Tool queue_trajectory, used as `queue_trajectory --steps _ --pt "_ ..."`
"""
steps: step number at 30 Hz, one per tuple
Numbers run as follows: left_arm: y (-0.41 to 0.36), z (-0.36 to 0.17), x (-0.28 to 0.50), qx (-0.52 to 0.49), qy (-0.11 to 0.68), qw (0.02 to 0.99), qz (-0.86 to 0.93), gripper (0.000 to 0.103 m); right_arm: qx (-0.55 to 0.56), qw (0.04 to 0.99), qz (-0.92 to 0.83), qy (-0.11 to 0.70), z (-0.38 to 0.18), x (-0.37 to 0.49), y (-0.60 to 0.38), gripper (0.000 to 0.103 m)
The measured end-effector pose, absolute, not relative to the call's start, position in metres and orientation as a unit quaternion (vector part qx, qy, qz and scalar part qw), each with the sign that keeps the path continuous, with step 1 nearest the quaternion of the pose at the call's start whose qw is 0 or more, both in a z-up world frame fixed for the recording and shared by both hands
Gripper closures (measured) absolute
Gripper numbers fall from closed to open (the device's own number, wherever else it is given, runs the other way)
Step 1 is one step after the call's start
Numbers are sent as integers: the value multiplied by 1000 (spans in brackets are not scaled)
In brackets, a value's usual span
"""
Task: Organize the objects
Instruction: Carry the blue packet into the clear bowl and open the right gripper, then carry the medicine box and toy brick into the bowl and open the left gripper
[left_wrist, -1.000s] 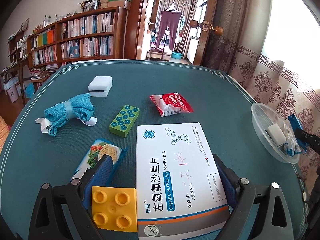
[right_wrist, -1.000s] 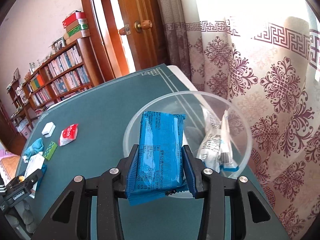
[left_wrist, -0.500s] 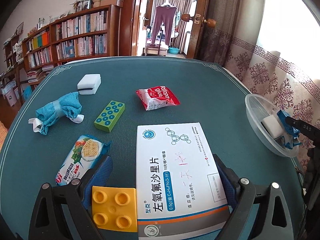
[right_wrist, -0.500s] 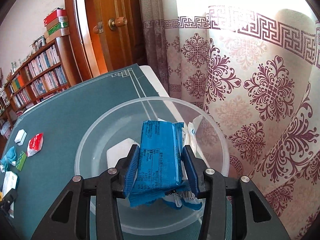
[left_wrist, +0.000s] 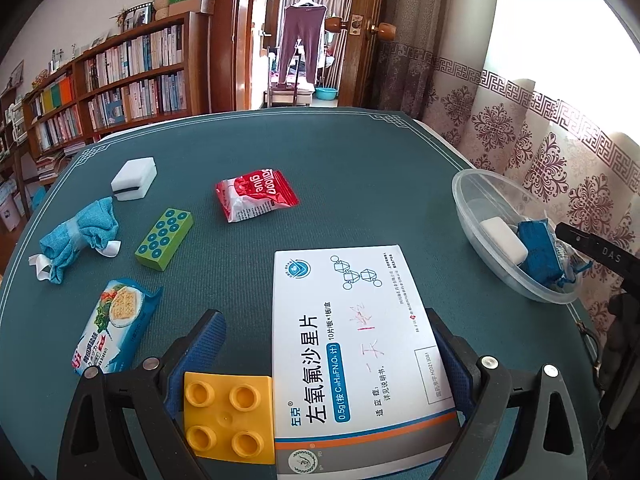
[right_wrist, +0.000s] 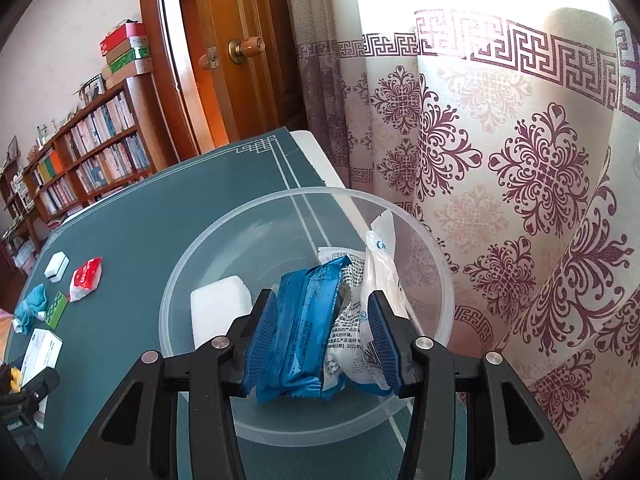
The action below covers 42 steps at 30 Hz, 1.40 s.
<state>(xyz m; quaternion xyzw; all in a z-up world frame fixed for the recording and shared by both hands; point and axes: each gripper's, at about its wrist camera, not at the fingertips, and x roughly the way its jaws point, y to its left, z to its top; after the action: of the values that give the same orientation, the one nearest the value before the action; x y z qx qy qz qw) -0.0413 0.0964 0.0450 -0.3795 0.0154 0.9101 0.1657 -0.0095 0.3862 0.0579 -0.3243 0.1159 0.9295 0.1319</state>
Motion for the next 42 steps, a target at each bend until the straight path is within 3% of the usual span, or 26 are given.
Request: queue_trajectory --steps 21,42 --pt "230 74 -76 -367 55 257 892 5 -298 105 938 140 59 43 396 53" --pt "335 64 -137 -358 103 300 878 5 -287 105 936 175 58 49 416 53"
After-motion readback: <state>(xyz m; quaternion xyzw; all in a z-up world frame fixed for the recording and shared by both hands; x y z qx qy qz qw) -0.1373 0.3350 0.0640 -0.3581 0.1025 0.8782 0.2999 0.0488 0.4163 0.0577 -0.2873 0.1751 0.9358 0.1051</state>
